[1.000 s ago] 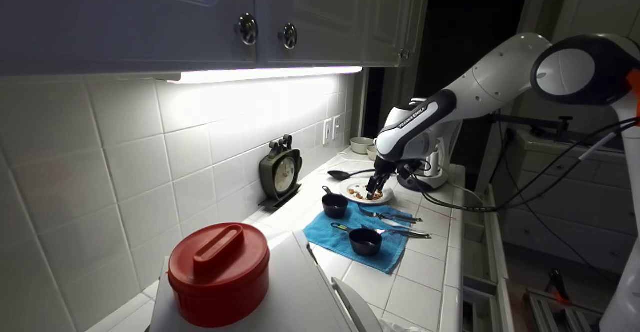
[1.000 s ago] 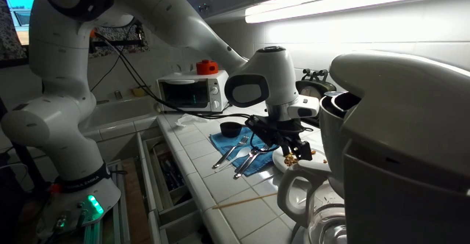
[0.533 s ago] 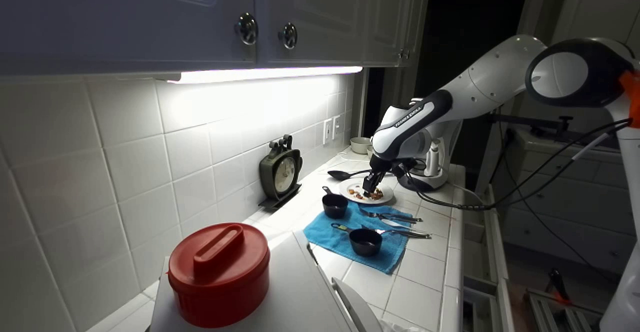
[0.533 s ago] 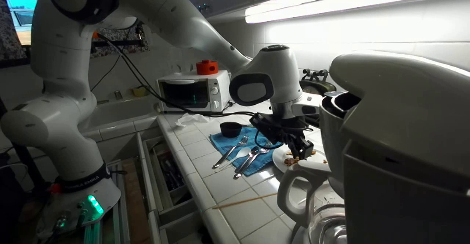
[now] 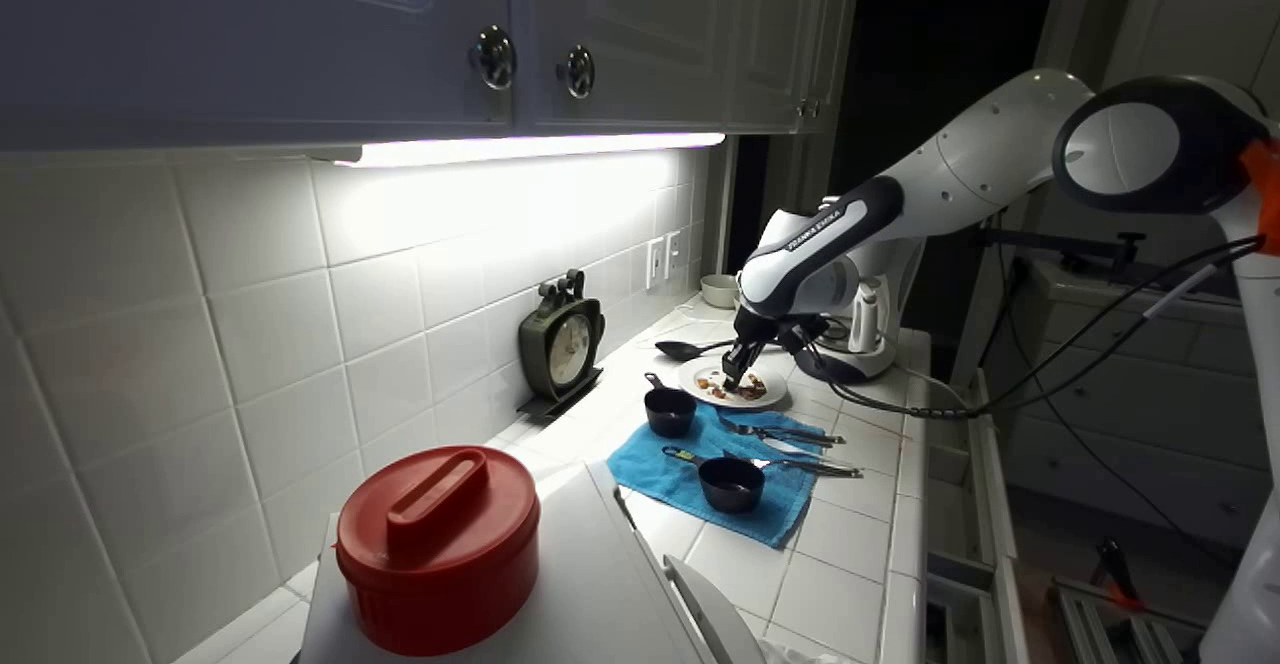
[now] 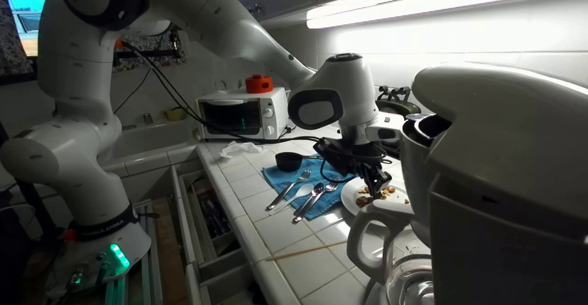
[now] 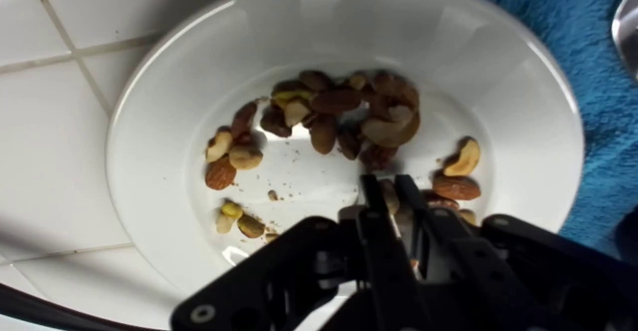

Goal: Place some contents from the white plate in the measuring cup at the back then pour the contents from the cup onto the white plate.

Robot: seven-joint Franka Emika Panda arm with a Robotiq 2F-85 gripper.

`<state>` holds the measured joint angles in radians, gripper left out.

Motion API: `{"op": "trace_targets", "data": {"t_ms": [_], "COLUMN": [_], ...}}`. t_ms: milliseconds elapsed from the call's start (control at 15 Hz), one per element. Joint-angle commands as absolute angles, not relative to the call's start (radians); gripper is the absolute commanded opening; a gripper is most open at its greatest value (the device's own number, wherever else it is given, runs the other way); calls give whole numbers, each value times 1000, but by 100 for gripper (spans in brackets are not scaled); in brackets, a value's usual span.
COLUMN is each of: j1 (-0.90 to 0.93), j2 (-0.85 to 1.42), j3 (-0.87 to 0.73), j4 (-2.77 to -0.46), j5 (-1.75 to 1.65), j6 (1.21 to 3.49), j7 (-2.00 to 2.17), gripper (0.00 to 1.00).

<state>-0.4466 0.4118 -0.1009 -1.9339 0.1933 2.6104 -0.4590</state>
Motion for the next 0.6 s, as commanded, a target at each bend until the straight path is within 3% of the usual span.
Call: {"op": "trace_targets", "data": {"t_ms": [0, 533], "j1": [-465, -449], "j2": [364, 301], "j3": [-62, 14], "j4": [-1951, -1935], "j5": [239, 318], "j6": [2600, 2545], "j7": [-508, -639], "gripper": [6, 5]}}
